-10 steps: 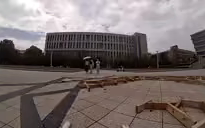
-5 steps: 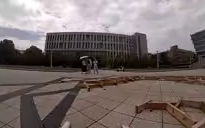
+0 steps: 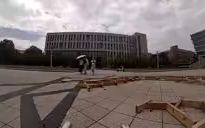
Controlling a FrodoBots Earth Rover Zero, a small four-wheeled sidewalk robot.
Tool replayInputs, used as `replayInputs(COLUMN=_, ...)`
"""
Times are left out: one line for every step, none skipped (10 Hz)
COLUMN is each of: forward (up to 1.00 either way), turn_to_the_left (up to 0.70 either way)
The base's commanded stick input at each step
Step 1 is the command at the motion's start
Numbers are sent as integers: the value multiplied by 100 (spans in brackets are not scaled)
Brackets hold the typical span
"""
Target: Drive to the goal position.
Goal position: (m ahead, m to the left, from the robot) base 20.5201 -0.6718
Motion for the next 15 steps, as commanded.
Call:
replayInputs(forward=6, turn_to_the_left=1)
replayInputs(forward=6, turn_to_the_left=1)
replayInputs(forward=6, turn_to_the_left=0)
replayInputs(forward=6, turn_to_the_left=0)
replayInputs(forward=6, turn_to_the_left=0)
replayInputs(forward=6, turn_to_the_left=0)
replayInputs(forward=6, turn_to_the_left=0)
replayInputs(forward=6, turn_to_the_left=0)
replayInputs(forward=6, turn_to_the_left=1)
replayInputs(forward=6, turn_to_the_left=1)
replayInputs(forward=6, turn_to_the_left=0)
replayInputs(forward=6, turn_to_the_left=0)
replayInputs(forward=6, turn_to_the_left=0)
replayInputs(forward=6, turn_to_the_left=0)
replayInputs(forward=6, turn_to_the_left=1)
